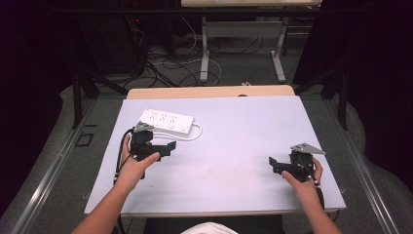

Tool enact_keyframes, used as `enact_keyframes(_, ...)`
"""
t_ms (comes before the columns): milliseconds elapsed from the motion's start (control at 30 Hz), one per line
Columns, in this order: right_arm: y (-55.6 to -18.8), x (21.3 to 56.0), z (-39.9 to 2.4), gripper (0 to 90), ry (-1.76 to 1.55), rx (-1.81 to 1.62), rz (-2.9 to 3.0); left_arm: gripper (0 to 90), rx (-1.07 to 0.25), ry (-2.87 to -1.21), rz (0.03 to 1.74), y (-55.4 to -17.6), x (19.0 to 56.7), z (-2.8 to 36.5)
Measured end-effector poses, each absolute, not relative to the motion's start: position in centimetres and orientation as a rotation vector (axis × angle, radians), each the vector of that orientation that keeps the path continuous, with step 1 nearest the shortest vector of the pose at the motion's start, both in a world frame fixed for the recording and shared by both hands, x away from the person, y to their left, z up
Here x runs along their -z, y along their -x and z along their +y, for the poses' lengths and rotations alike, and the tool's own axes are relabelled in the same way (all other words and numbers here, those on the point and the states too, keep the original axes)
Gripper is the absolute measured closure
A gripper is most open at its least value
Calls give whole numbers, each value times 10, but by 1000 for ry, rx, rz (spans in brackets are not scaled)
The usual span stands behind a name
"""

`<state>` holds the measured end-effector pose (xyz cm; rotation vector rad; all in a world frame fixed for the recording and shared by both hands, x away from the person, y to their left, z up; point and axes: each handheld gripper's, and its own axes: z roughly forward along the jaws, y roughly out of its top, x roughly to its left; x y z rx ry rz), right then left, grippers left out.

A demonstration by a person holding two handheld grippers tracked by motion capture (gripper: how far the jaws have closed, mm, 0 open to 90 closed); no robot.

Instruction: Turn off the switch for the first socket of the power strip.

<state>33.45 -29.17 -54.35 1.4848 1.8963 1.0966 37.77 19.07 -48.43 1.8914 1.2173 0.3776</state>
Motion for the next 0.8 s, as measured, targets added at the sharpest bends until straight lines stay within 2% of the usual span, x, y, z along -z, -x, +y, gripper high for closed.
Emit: enact_keyframes(800, -335, 544, -292, 46, -1482, -1089, 1900, 1, -418, -1838, 1289, -355, 522, 233)
